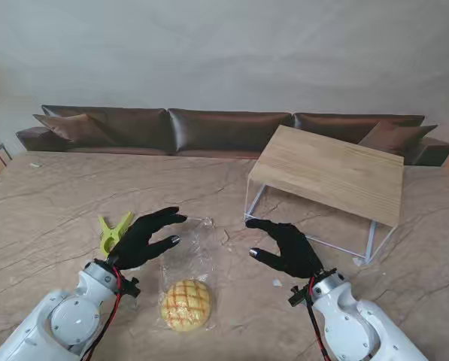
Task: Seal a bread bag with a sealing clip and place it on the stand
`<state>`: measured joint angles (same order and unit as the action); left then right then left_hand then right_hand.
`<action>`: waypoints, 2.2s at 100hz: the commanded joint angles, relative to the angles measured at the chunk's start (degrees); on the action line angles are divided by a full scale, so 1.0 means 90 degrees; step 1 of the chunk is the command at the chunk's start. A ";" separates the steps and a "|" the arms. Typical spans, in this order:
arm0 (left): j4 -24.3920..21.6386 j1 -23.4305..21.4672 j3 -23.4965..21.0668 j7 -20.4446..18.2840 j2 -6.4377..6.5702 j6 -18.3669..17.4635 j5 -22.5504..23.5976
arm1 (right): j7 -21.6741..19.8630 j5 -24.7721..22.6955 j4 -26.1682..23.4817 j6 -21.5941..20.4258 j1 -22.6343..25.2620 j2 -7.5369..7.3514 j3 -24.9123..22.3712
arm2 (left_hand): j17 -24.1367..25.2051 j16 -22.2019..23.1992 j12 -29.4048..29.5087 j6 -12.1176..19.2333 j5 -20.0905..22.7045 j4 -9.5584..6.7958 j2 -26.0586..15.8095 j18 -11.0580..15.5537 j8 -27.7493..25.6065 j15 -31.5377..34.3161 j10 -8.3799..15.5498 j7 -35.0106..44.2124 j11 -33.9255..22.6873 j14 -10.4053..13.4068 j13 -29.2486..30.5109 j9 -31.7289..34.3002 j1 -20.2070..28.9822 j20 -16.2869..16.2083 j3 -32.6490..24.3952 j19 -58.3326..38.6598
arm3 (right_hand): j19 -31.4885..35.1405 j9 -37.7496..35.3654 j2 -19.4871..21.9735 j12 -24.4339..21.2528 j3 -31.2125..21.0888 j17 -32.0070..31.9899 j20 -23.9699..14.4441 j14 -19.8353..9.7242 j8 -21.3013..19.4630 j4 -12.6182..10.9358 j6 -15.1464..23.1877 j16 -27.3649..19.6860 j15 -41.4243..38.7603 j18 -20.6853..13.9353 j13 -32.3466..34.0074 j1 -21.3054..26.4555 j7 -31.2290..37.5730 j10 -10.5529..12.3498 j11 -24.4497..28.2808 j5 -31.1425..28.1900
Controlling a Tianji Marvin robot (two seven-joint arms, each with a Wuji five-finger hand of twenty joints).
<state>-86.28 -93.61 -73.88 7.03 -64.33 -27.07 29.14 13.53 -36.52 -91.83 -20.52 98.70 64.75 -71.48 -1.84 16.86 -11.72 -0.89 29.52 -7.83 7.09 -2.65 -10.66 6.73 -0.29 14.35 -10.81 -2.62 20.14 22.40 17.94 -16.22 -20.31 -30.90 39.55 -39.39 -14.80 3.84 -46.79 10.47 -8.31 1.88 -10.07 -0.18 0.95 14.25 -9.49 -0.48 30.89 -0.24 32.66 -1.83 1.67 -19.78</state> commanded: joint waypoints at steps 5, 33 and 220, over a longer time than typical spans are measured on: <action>-0.0002 -0.0018 0.0010 -0.0033 -0.0004 0.0039 -0.0025 | -0.0054 -0.0014 -0.0084 0.0047 0.0060 -0.0008 -0.0004 | 0.0068 -0.0084 0.0133 -0.0025 -0.0194 0.0102 -0.0194 0.0190 0.0065 -0.0069 0.0219 -0.0244 0.0070 0.0257 -0.0182 -0.0130 -0.0244 0.0037 -0.0029 0.0112 | -0.0104 0.0114 0.0046 -0.0052 0.0154 -0.0042 0.0062 -0.0261 0.0084 0.0006 0.0010 -0.0044 0.0044 -0.0158 -0.0112 -0.0192 -0.0053 0.0017 -0.0179 0.0243; -0.0161 -0.0165 -0.0090 -0.0128 0.0018 0.0134 -0.0027 | -0.0310 0.0109 -0.0140 0.0237 0.0120 -0.0040 0.0015 | 0.0056 -0.0085 0.0135 -0.0027 -0.0194 0.0102 -0.0193 0.0180 0.0054 -0.0071 0.0208 -0.0222 0.0071 0.0258 -0.0172 -0.0120 -0.0210 0.0033 -0.0021 0.0101 | -0.0045 0.0006 -0.0033 -0.0046 0.0111 0.0042 0.0011 -0.0233 0.0095 0.0018 -0.0024 -0.0030 0.0006 -0.0127 -0.0010 -0.0101 -0.0060 -0.0014 -0.0152 0.0166; 0.0501 0.0211 0.1426 -0.0676 0.0356 -0.0310 0.1151 | -0.0548 -0.0062 -0.0360 0.1042 0.0438 -0.0099 0.0041 | -0.1798 0.2654 -0.0207 -0.0037 -0.0661 0.1731 0.3374 -0.0730 -0.0219 0.2966 0.0175 0.0300 -0.0485 -0.0561 0.2121 -0.0130 0.0691 -0.2604 -0.3527 -0.4136 | 0.0742 -0.0734 -0.0408 0.0037 -0.0346 0.0686 -0.0526 0.0093 -0.0020 0.0227 -0.0129 0.0254 -0.0328 0.0281 0.0805 0.0361 0.0132 -0.0218 0.0036 -0.0365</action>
<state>-81.96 -91.37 -61.28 1.04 -60.21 -29.92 39.36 8.45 -36.56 -93.82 -12.79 101.75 63.64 -71.41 -18.81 42.00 -13.19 -0.96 24.61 7.65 38.77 -9.95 -12.45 34.84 0.46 15.65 -13.70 -6.78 38.75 22.40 24.19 -40.46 -52.28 -67.43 43.43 -42.84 -15.81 3.84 -48.08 14.96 -11.66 1.87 -10.06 0.43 0.78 15.51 -10.96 1.37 35.27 -0.19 32.58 -1.99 1.66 -20.75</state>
